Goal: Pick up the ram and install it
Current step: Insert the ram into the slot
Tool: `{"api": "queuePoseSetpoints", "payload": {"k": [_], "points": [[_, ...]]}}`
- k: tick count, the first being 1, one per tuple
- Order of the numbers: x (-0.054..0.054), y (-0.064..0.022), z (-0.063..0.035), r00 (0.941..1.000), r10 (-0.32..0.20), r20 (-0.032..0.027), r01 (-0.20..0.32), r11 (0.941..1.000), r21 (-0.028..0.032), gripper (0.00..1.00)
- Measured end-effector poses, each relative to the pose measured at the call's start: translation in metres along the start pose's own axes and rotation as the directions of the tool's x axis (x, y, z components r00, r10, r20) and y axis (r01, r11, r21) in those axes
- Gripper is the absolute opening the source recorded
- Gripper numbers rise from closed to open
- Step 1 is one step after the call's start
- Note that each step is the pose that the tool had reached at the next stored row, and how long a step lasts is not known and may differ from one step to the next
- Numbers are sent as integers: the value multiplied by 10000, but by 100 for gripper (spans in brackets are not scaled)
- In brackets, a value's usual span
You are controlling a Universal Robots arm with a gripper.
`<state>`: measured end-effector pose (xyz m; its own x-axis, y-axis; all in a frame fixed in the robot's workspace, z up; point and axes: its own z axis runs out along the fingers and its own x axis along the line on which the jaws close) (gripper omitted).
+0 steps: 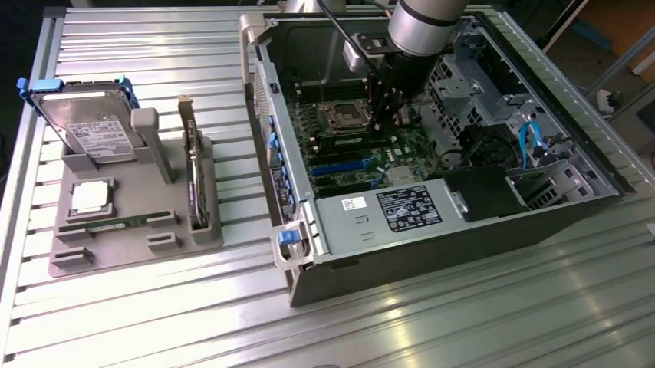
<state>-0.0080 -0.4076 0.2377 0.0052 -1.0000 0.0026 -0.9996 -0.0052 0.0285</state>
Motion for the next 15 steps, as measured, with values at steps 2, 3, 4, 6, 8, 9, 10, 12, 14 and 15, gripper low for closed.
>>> {"api": "queuePoseSetpoints", "payload": {"k": [2,3,4,6,8,9,10,12,14,15], "points": [[0,0,0,10000,-1,0,1,10000,0,12],[0,0,0,10000,-1,0,1,10000,0,12],[0,0,0,10000,-2,0,2,10000,0,12],[0,0,2,10000,-1,-2,1,10000,-1,12],[0,0,6,10000,-1,-1,1,10000,0,12],[0,0,7,10000,-2,-1,2,10000,-1,12],[0,0,10,10000,-2,-1,2,10000,0,12],[0,-1,18,10000,-2,2,2,10000,1,12],[0,-1,25,10000,-2,0,2,10000,0,12],[0,-1,28,10000,-2,1,2,10000,0,12]]}}
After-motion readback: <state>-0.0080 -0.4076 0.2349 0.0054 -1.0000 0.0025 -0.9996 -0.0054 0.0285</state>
